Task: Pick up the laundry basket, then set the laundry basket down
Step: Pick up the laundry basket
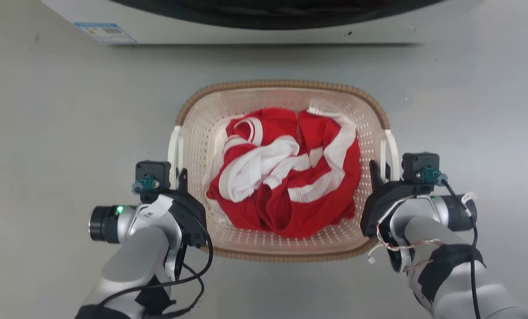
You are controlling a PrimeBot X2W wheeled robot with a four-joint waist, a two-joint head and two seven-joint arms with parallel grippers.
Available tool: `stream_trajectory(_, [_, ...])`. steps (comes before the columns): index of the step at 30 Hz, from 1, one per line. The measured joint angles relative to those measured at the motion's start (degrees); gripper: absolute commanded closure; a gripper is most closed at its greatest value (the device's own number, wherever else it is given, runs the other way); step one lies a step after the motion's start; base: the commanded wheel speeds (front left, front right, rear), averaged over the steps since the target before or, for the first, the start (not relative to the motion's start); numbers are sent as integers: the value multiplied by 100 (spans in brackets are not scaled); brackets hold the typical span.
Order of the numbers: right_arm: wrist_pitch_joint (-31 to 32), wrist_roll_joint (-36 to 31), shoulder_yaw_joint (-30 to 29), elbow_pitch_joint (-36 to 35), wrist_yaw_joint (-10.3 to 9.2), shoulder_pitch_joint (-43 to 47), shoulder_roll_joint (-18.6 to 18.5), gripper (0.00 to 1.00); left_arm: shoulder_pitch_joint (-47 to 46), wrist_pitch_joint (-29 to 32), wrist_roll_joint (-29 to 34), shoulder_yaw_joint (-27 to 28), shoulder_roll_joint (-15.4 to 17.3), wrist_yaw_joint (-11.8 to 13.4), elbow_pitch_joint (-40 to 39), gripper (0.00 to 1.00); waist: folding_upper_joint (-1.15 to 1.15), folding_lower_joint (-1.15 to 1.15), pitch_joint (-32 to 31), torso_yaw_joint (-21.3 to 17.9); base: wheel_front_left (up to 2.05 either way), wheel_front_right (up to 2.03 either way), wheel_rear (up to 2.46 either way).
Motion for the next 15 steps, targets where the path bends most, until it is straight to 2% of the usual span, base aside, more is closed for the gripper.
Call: stream_trajectory(15, [141,435,332,-27,0,909,65,100,784,104,-310,-255,-29,-1,172,100,0,-1,-1101,58,0,0,0])
